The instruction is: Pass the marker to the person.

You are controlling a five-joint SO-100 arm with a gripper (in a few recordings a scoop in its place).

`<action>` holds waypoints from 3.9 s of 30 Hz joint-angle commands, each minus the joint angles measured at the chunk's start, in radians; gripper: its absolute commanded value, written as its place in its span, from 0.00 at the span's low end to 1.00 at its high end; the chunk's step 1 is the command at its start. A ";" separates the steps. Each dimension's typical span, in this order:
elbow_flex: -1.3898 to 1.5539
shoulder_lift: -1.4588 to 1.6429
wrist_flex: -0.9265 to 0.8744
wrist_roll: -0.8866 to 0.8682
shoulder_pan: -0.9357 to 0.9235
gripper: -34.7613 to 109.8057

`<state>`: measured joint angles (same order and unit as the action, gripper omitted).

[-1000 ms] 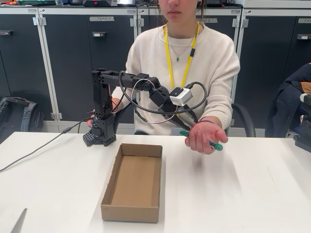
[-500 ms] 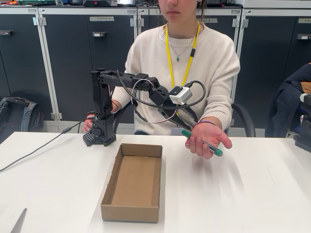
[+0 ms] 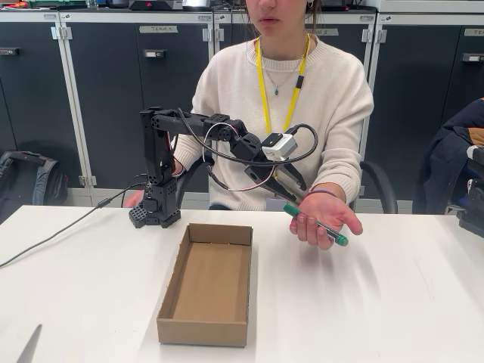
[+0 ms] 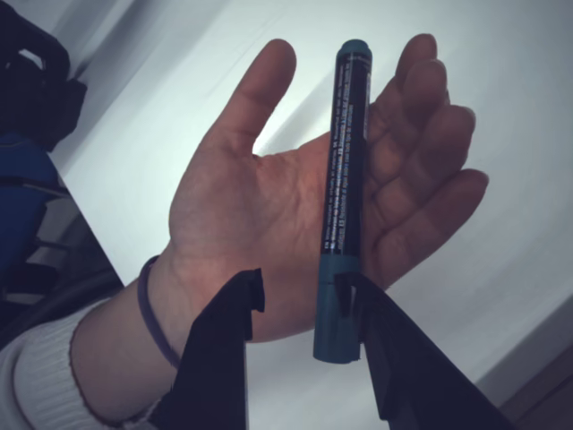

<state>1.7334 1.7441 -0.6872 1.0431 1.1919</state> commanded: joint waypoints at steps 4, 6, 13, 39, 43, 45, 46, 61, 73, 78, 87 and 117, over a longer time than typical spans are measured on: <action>0.003 0.084 0.034 0.011 -0.012 0.36; 0.006 0.084 0.041 0.006 -0.009 0.36; -0.008 0.086 0.021 -0.002 0.002 0.36; 0.017 0.084 0.043 -0.002 -0.012 0.38; 0.009 0.083 0.044 0.000 -0.014 0.38; 0.003 0.080 0.046 0.000 -0.015 0.38; 0.000 0.078 0.046 0.000 -0.015 0.38; 0.011 0.075 0.061 0.005 -0.018 0.39; 0.021 0.071 0.064 0.003 -0.021 0.39; 0.025 0.071 0.069 0.003 -0.023 0.39; 0.028 0.071 0.074 0.008 -0.023 0.39; 0.040 0.066 0.078 0.009 -0.021 0.40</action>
<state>1.7779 1.7564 -0.6197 1.0446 1.1735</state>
